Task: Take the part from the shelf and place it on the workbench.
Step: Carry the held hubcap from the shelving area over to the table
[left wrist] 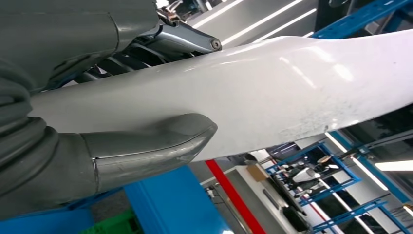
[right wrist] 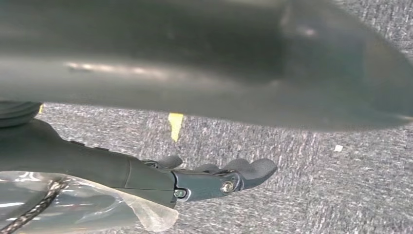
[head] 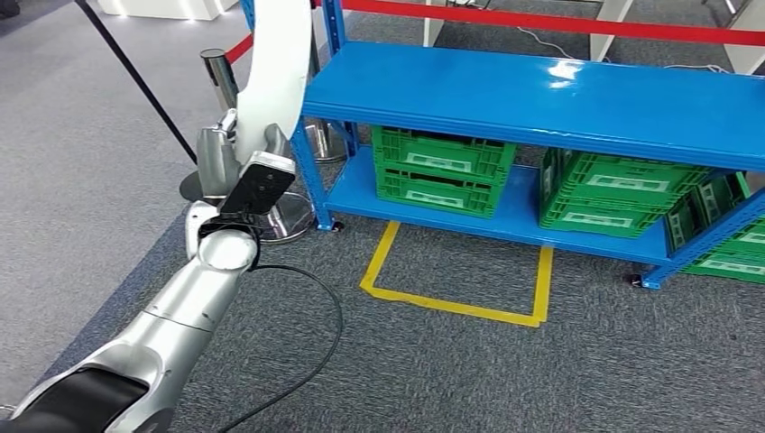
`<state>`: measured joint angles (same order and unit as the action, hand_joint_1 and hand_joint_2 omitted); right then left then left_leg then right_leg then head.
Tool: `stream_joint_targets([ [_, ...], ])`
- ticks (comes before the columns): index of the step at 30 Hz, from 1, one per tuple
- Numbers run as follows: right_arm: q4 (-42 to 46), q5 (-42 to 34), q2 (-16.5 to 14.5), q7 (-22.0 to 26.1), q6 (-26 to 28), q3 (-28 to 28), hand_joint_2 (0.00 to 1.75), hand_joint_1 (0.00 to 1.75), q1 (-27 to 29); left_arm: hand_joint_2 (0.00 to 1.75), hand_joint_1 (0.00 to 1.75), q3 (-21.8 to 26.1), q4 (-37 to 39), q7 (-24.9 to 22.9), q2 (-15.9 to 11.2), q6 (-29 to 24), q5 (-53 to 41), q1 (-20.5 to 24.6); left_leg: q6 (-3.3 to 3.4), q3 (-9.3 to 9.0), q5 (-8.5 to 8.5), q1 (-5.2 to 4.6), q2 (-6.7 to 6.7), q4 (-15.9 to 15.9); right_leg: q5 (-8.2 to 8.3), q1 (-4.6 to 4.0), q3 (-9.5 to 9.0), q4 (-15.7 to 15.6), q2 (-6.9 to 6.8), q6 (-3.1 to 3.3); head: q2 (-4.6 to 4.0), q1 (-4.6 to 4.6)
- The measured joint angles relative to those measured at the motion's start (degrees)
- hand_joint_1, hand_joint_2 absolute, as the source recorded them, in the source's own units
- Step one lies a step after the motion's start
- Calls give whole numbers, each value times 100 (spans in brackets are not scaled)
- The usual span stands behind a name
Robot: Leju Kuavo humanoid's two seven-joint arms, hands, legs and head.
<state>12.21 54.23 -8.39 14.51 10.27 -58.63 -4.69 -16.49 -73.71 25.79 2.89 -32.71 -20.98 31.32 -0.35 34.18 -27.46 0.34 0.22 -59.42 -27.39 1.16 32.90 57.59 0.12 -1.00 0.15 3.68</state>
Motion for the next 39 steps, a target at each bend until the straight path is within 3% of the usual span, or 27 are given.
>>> stream_joint_targets([
  [3,1,0,0,0,-2,-1,0,0,-10,175,175,-2,-1,0,-14,-1,1,-7,-60,417,-544,12,-3,-1052,22,0,16,-8,-9,69,0,18],
  [5,1,0,0,0,-2,-1,0,0,-7,175,175,-3,1,0,-16,-1,1,-34,-60,607,-669,13,-3,-1532,28,-12,24,-5,-8,78,0,18],
  [6,1,0,0,1,-2,-1,0,0,-5,175,175,-3,0,0,-17,-2,0,-40,-44,562,-572,11,-3,-1459,31,-19,24,-2,-4,81,0,18],
  [9,-1,-27,-2,13,-74,-4,0,0,-6,175,175,-3,-1,0,-18,-12,-2,-25,59,47,-26,-13,-3,-384,36,-46,26,8,10,76,0,15],
  [11,-3,-91,-4,14,-180,-31,0,0,-12,175,175,-3,-2,-2,-9,-13,17,-13,107,-137,72,-39,-2,62,55,-62,67,18,6,43,0,14],
  [13,-4,-168,-4,5,-268,-81,0,0,-16,175,175,-2,-1,-9,3,-6,44,-19,129,-134,59,-44,-2,133,88,-68,105,6,1,-16,0,18],
  [15,-3,-224,-2,-7,-322,-133,0,0,-13,175,175,-2,0,-29,26,25,96,-17,172,-124,104,-18,22,179,19,-65,174,71,7,-74,0,11],
  [17,-2,-254,0,-17,-339,-184,0,0,-14,175,175,-2,0,-62,71,149,285,-7,215,-111,144,2,63,213,-287,-57,408,552,10,-118,0,-10],
  [19,-3,-267,0,-45,-351,-226,0,0,-14,175,175,-1,0,-73,99,308,521,-29,236,-84,156,-7,115,210,-630,-50,749,1324,6,-152,0,-25],
  [20,-3,-269,0,-71,-373,-239,0,0,-9,175,175,-1,0,-54,104,367,605,-51,240,-76,159,-12,148,208,-688,-49,855,1568,5,-164,0,-23],
  [21,-4,-272,0,-98,-401,-251,0,0,-4,175,175,-1,0,-28,107,426,670,-68,242,-72,160,-15,180,205,-636,-50,857,1595,0,-170,0,-25],
  [23,-3,-274,1,-132,-447,-275,0,0,-1,175,175,-1,-14,14,108,579,806,-86,236,-78,157,-18,244,198,-279,-52,545,1017,-67,-156,0,-25],
  [24,-3,-274,2,-140,-454,-285,0,0,-7,175,175,-1,-30,17,108,663,868,-86,224,-80,151,-31,274,190,-126,-71,333,612,-189,-142,0,-28],
  [25,-2,-274,2,-153,-455,-292,0,0,-19,175,175,-1,-50,17,105,727,915,-84,208,-73,146,-49,304,175,-26,-89,155,271,-295,-114,0,-28],
  [27,-2,-271,2,-195,-454,-303,0,0,-36,175,175,-1,-83,16,98,805,956,-82,167,-52,148,-87,382,154,-5,-122,28,0,-410,-59,0,-26],
  [29,-2,-258,2,-219,-452,-319,0,0,-29,175,175,-1,-99,15,92,864,974,-81,121,-48,130,-91,460,135,25,-109,41,-16,-299,6,0,-24],
  [31,-2,-246,1,-210,-467,-330,0,0,-23,175,175,-1,-122,15,82,933,1003,-75,56,15,-52,-65,333,-77,65,-84,44,-35,-184,72,0,-9],
  [33,-2,-246,0,-183,-505,-332,0,0,-31,175,175,-1,-142,5,57,999,1035,-68,3,258,-422,-36,118,-710,90,-72,55,-41,-69,116,0,12],
  [35,-2,-246,0,-143,-532,-334,0,0,-35,175,175,-2,-144,-7,39,1051,1061,-73,-17,531,-699,-25,47,-1389,103,-71,68,-39,57,133,0,15],
  [36,-2,-245,0,-125,-536,-334,0,0,-32,175,175,-3,-144,-8,38,1068,1070,-76,-15,573,-697,-21,38,-1508,110,-71,73,-37,121,135,0,15],
  [37,-2,-244,0,-111,-536,-336,0,0,-29,175,175,-3,-145,-9,38,1081,1075,-75,-7,518,-592,-18,31,-1416,116,-71,75,-34,187,132,0,16],
  [39,-2,-238,0,-115,-542,-339,0,0,-26,175,175,-3,-152,-9,38,1092,1080,-56,30,181,-202,-5,-57,-725,125,-69,77,-20,313,119,0,16],
])
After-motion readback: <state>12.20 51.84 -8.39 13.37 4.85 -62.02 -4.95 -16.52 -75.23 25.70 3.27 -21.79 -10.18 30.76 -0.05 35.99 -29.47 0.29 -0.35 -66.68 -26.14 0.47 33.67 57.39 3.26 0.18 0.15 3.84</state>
